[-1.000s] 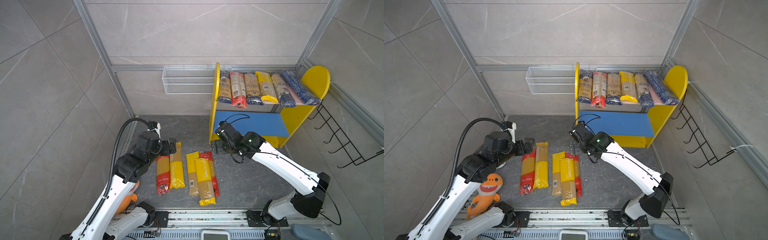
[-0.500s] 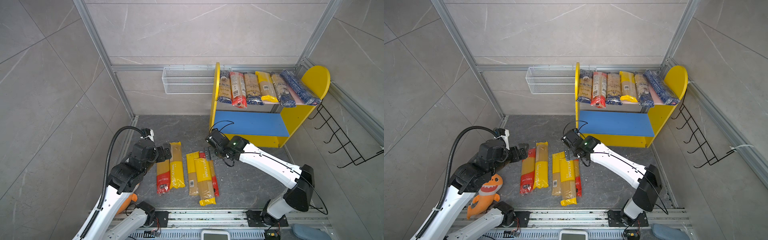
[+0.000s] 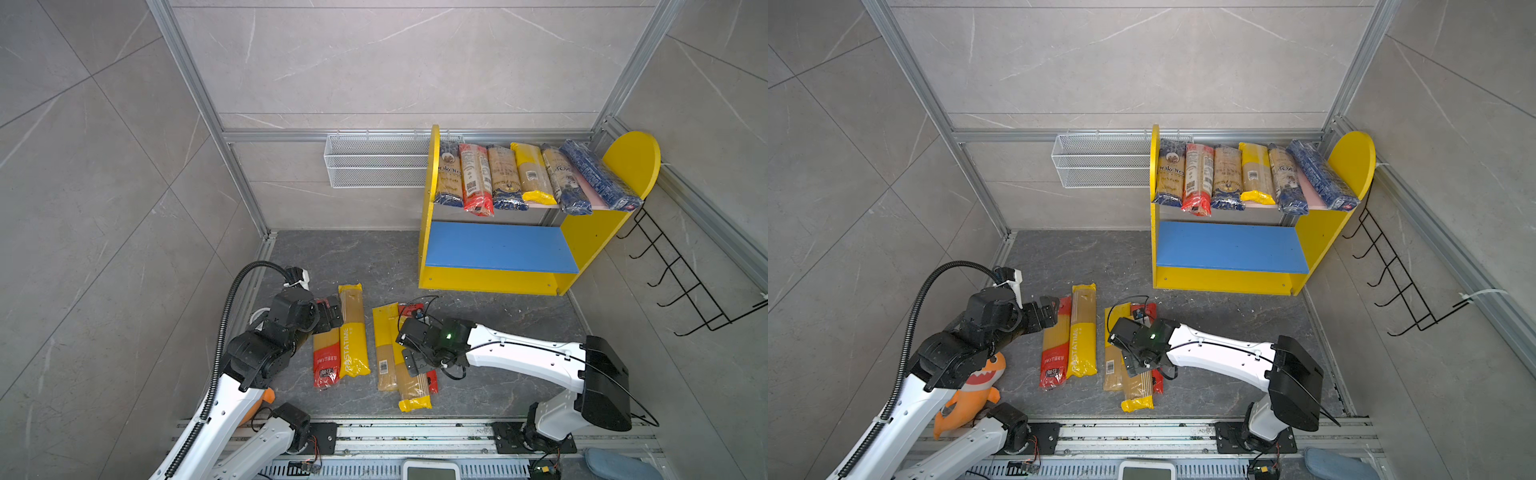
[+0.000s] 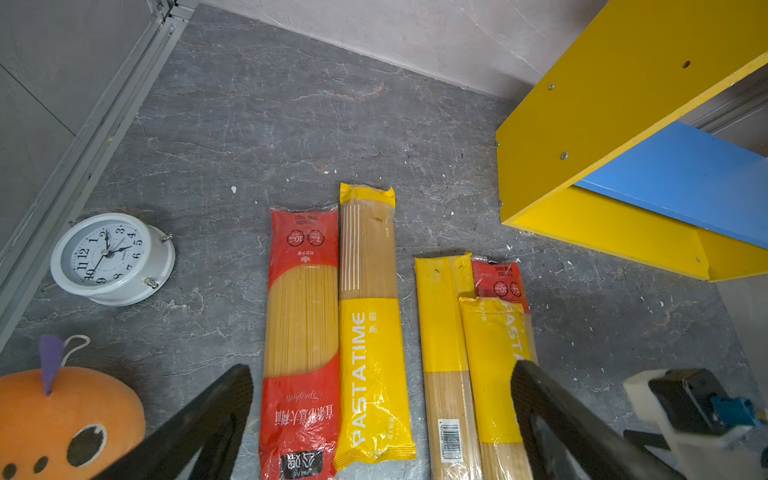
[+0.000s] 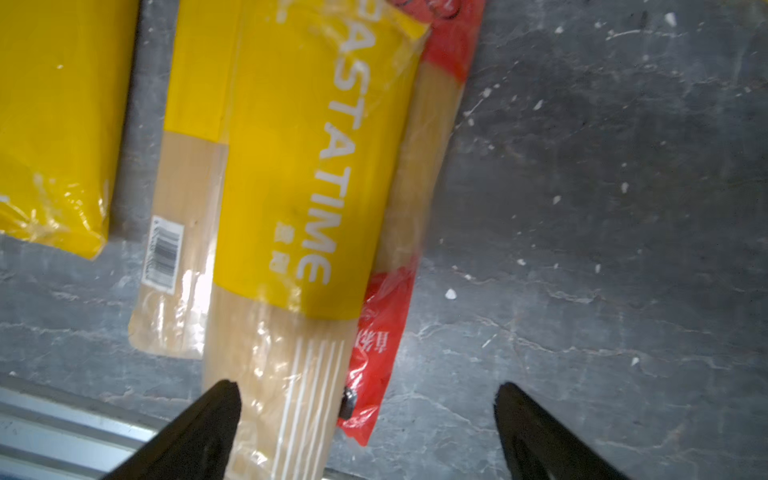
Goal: Place and organize the pasta boxes and bags onto the shelf
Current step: 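Open the right gripper and swing it down toward the floor packs, then grasp the yellow PASTATIME pack nearest the shelf with the right gripper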
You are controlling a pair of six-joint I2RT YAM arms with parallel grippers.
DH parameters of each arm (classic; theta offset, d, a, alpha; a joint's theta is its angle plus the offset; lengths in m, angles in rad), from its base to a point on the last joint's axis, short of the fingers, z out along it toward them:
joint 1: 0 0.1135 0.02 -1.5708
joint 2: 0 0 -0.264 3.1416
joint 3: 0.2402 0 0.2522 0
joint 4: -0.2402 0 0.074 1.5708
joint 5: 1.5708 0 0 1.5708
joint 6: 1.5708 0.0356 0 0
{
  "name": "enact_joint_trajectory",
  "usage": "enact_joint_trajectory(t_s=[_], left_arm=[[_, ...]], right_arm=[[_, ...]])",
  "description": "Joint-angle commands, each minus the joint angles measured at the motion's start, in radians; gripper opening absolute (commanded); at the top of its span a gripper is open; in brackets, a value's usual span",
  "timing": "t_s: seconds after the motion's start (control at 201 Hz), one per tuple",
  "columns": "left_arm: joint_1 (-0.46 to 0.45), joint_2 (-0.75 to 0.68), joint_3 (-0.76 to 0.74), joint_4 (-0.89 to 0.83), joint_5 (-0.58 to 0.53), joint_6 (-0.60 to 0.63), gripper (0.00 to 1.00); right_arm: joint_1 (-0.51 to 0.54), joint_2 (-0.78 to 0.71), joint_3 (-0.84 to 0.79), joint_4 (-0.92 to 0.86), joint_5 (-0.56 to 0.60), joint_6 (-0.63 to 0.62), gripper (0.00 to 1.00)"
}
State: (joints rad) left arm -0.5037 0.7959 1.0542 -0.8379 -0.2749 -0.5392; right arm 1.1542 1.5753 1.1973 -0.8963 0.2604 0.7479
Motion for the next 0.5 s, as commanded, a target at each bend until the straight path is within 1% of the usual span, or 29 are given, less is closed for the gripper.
enact_joint_trajectory(t_s=[0.0, 0.214, 0.493], left_arm=[[0.002, -0.032, -0.016, 0.001, 0.028, -0.026, 1.0], [0.002, -0.095, -0.076, -0.013, 0.048, -0.055, 1.0], [0.001, -0.142, -0.093, -0.043, 0.055, -0.065, 1.0]], right_arm=[[0.053, 0.012, -0.018, 0.03, -0.018, 0.077, 0.99], [0.089, 0.106, -0.019, 0.092, -0.045, 0.128, 1.0], [0.101, 0.262, 0.015, 0.137, -0.101, 0.123, 0.99]])
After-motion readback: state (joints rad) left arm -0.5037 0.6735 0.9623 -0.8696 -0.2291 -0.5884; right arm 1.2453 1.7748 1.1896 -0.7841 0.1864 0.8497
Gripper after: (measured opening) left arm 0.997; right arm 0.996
